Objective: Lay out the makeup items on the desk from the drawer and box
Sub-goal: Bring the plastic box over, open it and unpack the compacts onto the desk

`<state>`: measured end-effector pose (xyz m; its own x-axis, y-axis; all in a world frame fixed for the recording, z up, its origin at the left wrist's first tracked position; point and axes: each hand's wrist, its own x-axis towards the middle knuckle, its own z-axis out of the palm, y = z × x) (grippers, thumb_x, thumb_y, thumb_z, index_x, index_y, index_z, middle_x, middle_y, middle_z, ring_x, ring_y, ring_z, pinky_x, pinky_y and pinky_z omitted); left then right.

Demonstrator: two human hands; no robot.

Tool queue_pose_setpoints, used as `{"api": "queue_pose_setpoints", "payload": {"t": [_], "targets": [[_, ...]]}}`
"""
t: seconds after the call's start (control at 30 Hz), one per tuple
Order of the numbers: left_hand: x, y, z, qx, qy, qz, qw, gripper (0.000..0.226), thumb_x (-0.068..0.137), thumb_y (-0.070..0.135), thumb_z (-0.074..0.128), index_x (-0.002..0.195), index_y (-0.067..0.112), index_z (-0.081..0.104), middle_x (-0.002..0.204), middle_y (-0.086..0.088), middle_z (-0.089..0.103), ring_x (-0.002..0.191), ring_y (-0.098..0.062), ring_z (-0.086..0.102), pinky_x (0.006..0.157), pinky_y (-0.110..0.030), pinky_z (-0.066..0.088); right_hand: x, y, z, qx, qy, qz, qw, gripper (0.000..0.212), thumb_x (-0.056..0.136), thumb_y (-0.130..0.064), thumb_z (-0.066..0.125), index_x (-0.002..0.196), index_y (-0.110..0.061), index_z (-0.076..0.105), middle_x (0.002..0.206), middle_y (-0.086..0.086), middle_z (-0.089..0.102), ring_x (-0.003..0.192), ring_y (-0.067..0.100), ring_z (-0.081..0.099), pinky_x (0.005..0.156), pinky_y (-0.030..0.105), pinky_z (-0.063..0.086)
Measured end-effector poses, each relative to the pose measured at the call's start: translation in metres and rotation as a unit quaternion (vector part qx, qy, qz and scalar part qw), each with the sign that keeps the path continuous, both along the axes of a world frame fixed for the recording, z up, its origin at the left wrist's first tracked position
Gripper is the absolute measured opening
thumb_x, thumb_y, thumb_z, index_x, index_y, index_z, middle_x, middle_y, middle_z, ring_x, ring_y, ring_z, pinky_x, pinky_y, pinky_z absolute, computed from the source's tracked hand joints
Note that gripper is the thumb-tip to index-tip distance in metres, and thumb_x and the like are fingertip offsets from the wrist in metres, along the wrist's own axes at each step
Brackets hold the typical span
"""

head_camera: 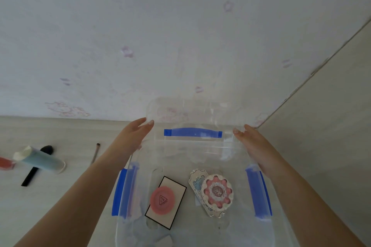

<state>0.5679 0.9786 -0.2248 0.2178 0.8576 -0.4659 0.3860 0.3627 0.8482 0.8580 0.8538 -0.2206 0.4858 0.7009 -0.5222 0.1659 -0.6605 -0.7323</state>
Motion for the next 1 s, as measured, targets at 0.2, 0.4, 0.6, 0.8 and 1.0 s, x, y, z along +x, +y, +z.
{"api": "queue_pose_setpoints", "payload": {"t": [0.2,0.4,0.6,0.8,1.0], "targets": [[0.001,-0.021,0.02,0.264,0.121,-0.027,0.957,0.044,0.09,0.037,0.056,0.133,0.027,0.049,0.132,0.012,0.05,0.12,-0.005,0.047,0.103,-0.027,0.038,-0.019,-0.021,0.017,0.18,-0.159,0.005,0.971,0.053,0.089,-0.037,0.057,0.139,-0.03,0.038,0.145,-0.004,0.036,0.135,0.012,0.035,0.11,0.037,0.032],[0.008,-0.08,0.043,0.468,0.096,-0.244,0.844,0.03,0.087,0.036,0.057,0.115,0.026,0.063,0.111,0.013,0.062,0.102,0.003,0.054,0.09,-0.007,0.035,-0.057,-0.054,0.038,0.304,-0.324,0.2,0.874,0.034,0.086,-0.028,0.057,0.121,-0.029,0.056,0.126,-0.013,0.048,0.119,-0.002,0.043,0.099,0.009,0.031],[0.015,-0.104,0.004,0.279,0.305,-0.484,0.771,0.052,0.086,0.024,0.054,0.137,0.03,0.043,0.132,0.009,0.048,0.121,-0.014,0.048,0.091,-0.027,0.041,-0.08,-0.062,0.023,0.115,-0.385,0.402,0.823,0.056,0.088,-0.032,0.06,0.14,-0.03,0.039,0.155,-0.006,0.011,0.143,0.009,0.008,0.106,0.027,0.034],[0.02,-0.112,-0.021,0.261,0.468,-0.525,0.662,0.03,0.088,0.02,0.049,0.117,0.013,0.051,0.116,-0.009,0.05,0.102,-0.03,0.054,0.069,-0.035,0.038,-0.092,-0.063,0.005,0.129,-0.402,0.43,0.798,0.053,0.082,-0.018,0.064,0.132,-0.022,0.05,0.141,0.005,0.04,0.127,0.026,0.043,0.093,0.036,0.043],[0.026,-0.113,-0.022,0.216,0.519,-0.541,0.626,0.038,0.082,0.01,0.06,0.119,0.008,0.05,0.122,-0.013,0.045,0.099,-0.032,0.06,0.068,-0.035,0.043,-0.093,-0.065,-0.03,-0.145,-0.436,0.512,0.726,0.086,0.07,-0.023,0.075,0.141,-0.019,0.027,0.14,0.015,0.032,0.125,0.032,0.038,0.091,0.041,0.042]]}}
